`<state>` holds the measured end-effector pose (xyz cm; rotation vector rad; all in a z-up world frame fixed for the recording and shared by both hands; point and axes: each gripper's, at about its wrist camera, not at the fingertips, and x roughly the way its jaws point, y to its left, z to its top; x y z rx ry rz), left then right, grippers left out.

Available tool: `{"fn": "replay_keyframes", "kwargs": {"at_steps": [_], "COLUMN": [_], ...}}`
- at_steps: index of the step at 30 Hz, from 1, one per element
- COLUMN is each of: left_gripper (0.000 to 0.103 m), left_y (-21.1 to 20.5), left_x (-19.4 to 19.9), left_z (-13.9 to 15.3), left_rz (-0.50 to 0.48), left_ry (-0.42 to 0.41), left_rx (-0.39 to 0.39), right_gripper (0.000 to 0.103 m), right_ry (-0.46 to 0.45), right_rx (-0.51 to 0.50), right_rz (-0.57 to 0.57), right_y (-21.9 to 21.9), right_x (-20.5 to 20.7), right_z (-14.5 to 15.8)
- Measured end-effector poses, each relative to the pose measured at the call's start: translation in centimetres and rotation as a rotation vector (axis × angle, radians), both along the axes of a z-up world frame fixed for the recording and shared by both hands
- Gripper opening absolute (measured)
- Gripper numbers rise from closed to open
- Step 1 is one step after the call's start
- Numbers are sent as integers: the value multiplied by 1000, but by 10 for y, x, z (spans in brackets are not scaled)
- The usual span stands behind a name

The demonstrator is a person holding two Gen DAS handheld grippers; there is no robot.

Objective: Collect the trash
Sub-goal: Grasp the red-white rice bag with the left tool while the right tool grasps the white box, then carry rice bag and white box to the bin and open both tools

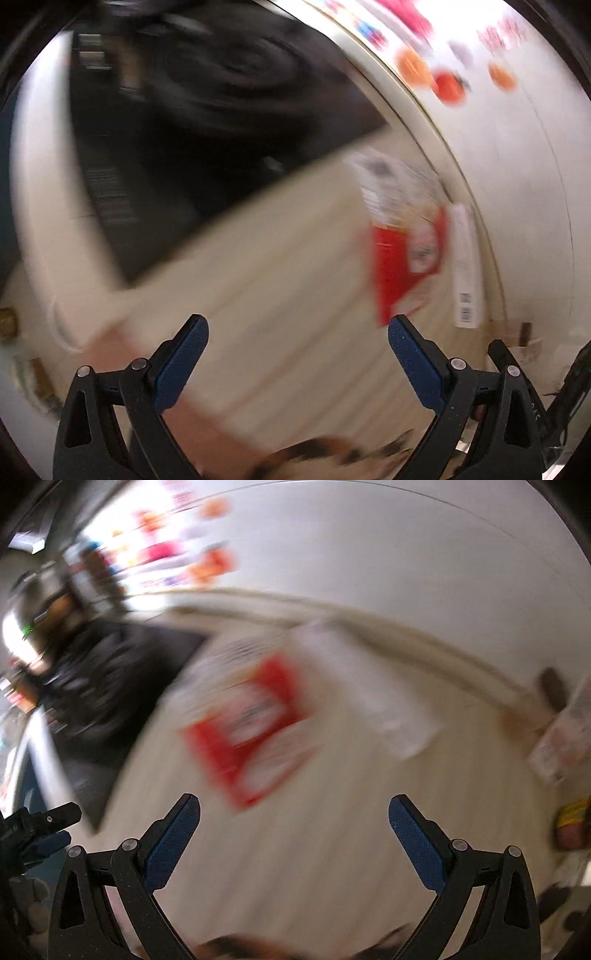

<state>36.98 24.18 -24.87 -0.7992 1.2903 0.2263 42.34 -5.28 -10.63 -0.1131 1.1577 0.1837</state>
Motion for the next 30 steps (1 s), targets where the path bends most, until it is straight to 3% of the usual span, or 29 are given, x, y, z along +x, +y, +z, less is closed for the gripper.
{"fn": "replay_keyframes", "kwargs": {"at_steps": [5, 10, 11, 14, 15, 19, 22, 30], "left_gripper": [99, 99, 99, 93, 86, 20, 9, 3], "left_y": [-53, -63, -64, -70, -75, -90, -101, -92], "left_x": [72, 105, 111, 126, 132, 152, 159, 137], "left_z": [-42, -57, -58, -57, -57, -51, -39, 26], "left_rz": [-81, -57, -50, -51, -61, -110, -143, -174], "left_ry": [52, 53, 53, 56, 63, 56, 20, -129], "left_rx": [-88, -78, -76, -43, -16, 26, 71, 190], "right_gripper": [103, 103, 99, 63, 61, 50, 44, 41], "right_ry": [25, 57, 70, 129, 153, 163, 176, 115], "right_rx": [-36, -84, -98, -102, -81, -48, -26, 22], "right_rz": [-55, 17, 37, 66, 67, 92, 101, 62], "right_y": [-49, -46, -40, -35, -34, -29, -25, -25], "right_x": [66, 118, 125, 146, 151, 155, 153, 121], "right_z": [-25, -60, -71, -96, -103, -108, -111, -82]}}
